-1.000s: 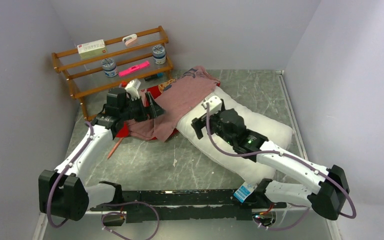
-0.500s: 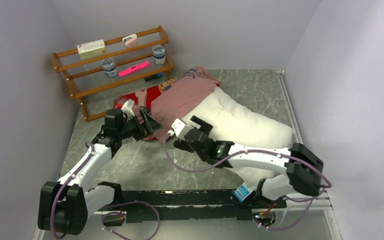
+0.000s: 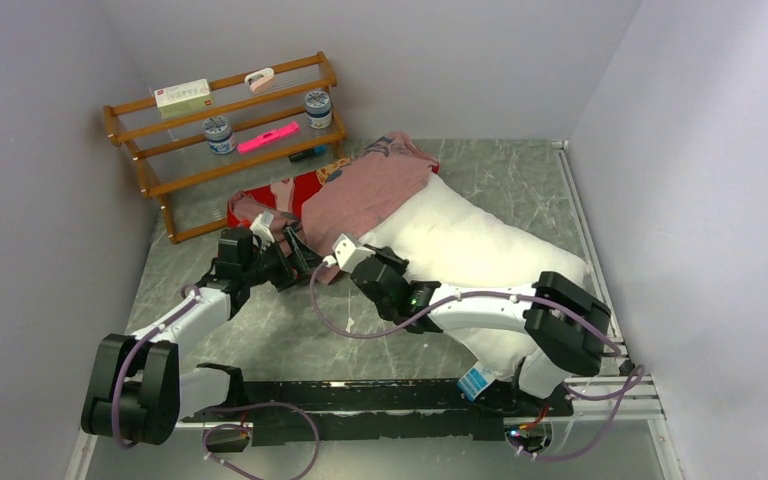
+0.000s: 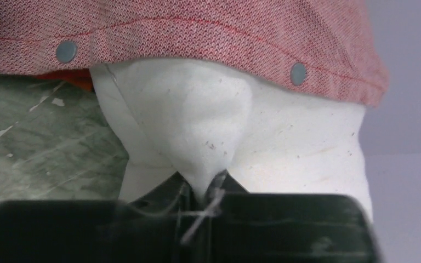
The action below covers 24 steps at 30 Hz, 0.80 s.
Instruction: Put the pillow into the pillowcase
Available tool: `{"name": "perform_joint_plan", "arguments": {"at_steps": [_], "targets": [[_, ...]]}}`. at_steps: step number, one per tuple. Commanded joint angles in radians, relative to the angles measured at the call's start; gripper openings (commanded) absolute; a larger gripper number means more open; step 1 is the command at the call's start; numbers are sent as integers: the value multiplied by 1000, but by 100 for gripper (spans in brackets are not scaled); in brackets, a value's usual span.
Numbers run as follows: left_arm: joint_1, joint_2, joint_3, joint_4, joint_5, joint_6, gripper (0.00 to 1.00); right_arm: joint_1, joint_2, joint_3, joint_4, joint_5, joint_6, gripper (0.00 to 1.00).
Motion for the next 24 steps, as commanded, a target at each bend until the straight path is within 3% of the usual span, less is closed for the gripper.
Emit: {"name": "perform_joint_plan", "arguments": {"at_steps": [1,12,24], "targets": [[4,5,6,94,52,-3,92,-12,-13,42,85,-18,49,0],[2,-41,-1,90,48,-23,92,-72,-279,-10,57,-190,286,0],[-40,-46,23,234,14,-118,89,-154,-341,-28,99,-311,436,0]]}}
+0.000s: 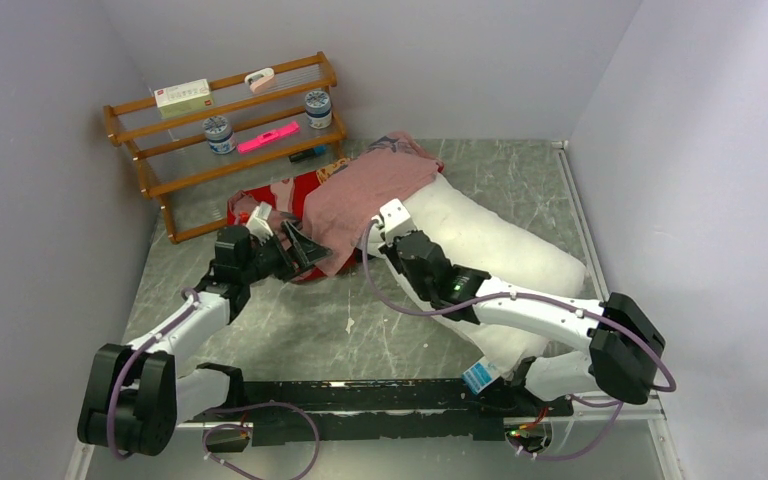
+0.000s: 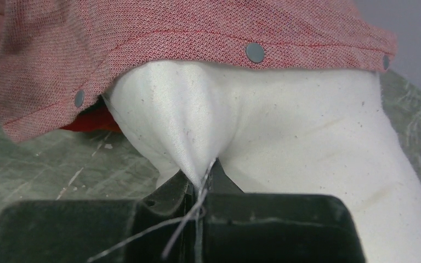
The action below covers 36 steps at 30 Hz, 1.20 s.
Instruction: Put the pillow into the pillowcase
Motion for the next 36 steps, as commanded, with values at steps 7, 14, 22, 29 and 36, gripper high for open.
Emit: {"name": "perform_joint_plan", "arguments": {"at_steps": [7,14,22,29,36], "targets": [[-55,61,32,182,-48,-105,88,-68,-84,28,177,-99,226,0],[-117,86,144,213,-75,-145,38,-96,-130,12,221,-131,323,0],[-312,3,392,-9,-194,-67,5,-131,-146,-16,240,-93,431,0],[-482,-10,407,0,-257,-93,5,-176,-101,64,290,-9,605,0],[-630,23,427,1,-254,-61,5,-209,-46,138,285,30,660,0]]}}
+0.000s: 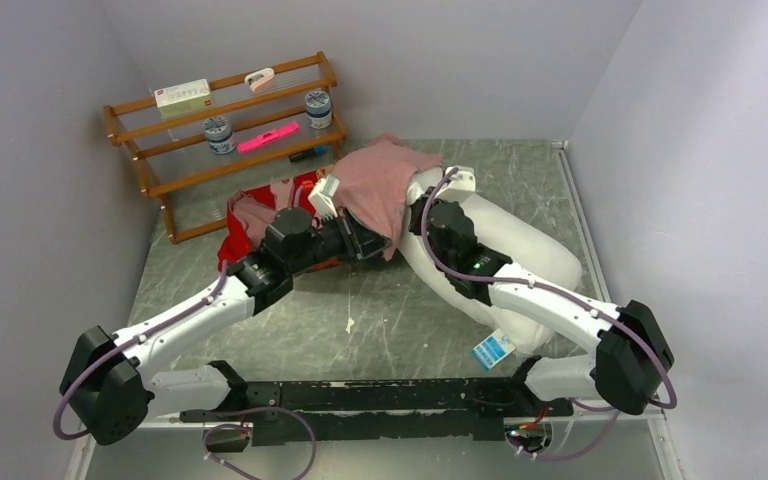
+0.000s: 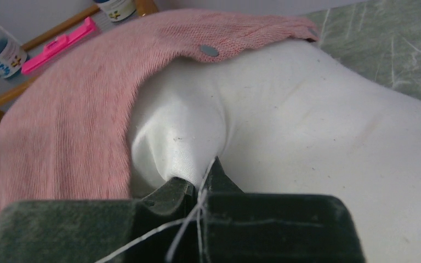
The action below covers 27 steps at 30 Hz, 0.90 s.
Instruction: Put the pillow into the pillowcase
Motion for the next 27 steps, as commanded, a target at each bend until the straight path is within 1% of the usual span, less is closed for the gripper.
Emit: {"name": "perform_joint_plan", "arguments": {"at_steps": [1,3,5,9,10,11,13,14,15,16,19,20,21,23,24,25,27], "targets": [[-115,11,59,73,76,15,5,-13,7,104,200,-2,95,0],[-133,29,56,75,85,18,5,-11,-10,73,232,-54,70,0],[-135,20,55,51,68,42,5,-12,-46,1,297,-157,-5,0],[-132,-45,100,-100,-40,130,6,-11,-170,-198,407,-424,-191,0],[-132,-60,117,-140,-68,151,11,-11,-202,-239,410,-484,-233,0],[-133,-72,132,-174,-89,168,18,-11,-227,-269,395,-539,-276,0],[-132,-93,163,-252,-123,199,36,-11,-267,-305,338,-633,-330,0],[-132,-101,180,-293,-139,214,47,-11,-285,-325,313,-661,-338,0],[-133,-107,199,-335,-164,228,55,-11,-301,-338,292,-679,-340,0],[-133,-110,226,-377,-207,242,59,-11,-320,-343,268,-704,-338,1],[-133,-110,315,-479,-292,312,66,-9,-350,-294,126,-768,-328,16],[-133,-91,365,-532,-335,351,70,-10,-358,-269,65,-779,-313,24],[-131,-70,408,-571,-369,384,72,-9,-368,-249,37,-784,-294,34],[-131,-11,485,-647,-435,447,75,-11,-390,-217,8,-804,-266,69],[-131,18,519,-675,-461,470,77,-11,-403,-205,6,-797,-243,79],[-129,47,546,-699,-481,487,78,-11,-416,-194,5,-775,-224,84],[-122,87,583,-712,-488,513,80,-12,-423,-156,-29,-711,-203,88]]}}
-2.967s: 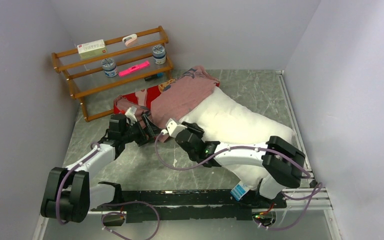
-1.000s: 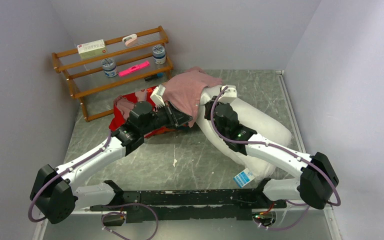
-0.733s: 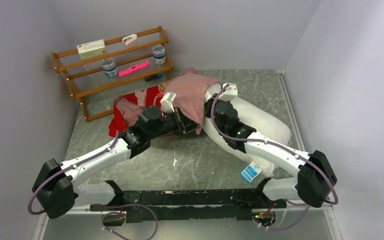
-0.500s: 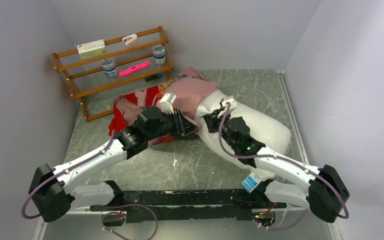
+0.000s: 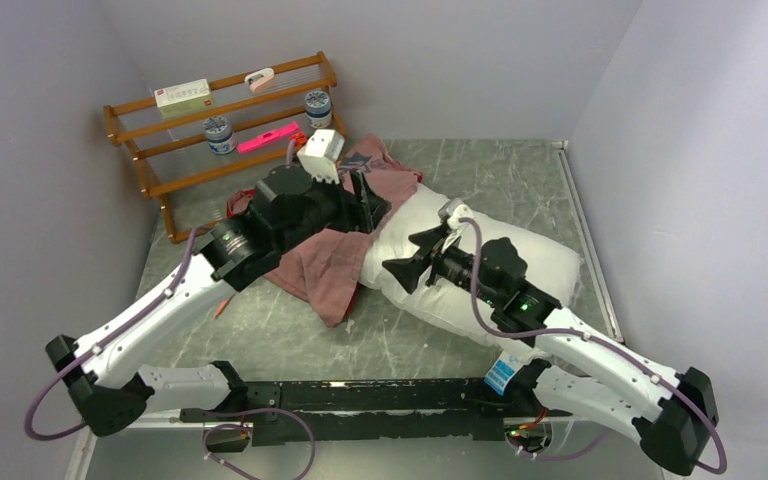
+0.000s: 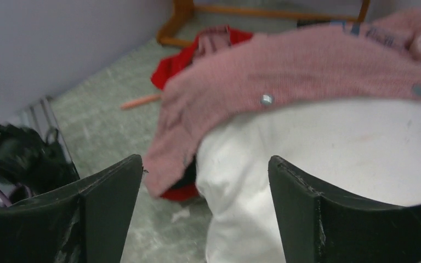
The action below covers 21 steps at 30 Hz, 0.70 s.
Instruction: Put the pillow into the pillowcase
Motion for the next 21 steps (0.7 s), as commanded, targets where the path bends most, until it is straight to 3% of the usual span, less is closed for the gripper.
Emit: {"name": "perform_joint_plan", "arguments": {"at_steps": [1,9,18,21], "targets": [[14,96,75,-124,-97,134,80,1,-38,127,-55,56,62,88],[116,271,140,-107,-15,203,81,-45,71,335,-393,319,9,92],[126,435,160,-29,67,257,84,-82,200,384,-593,268,-122,100],[126,485,146,13,74,253,77,-90,265,396,-609,222,-131,100]]}}
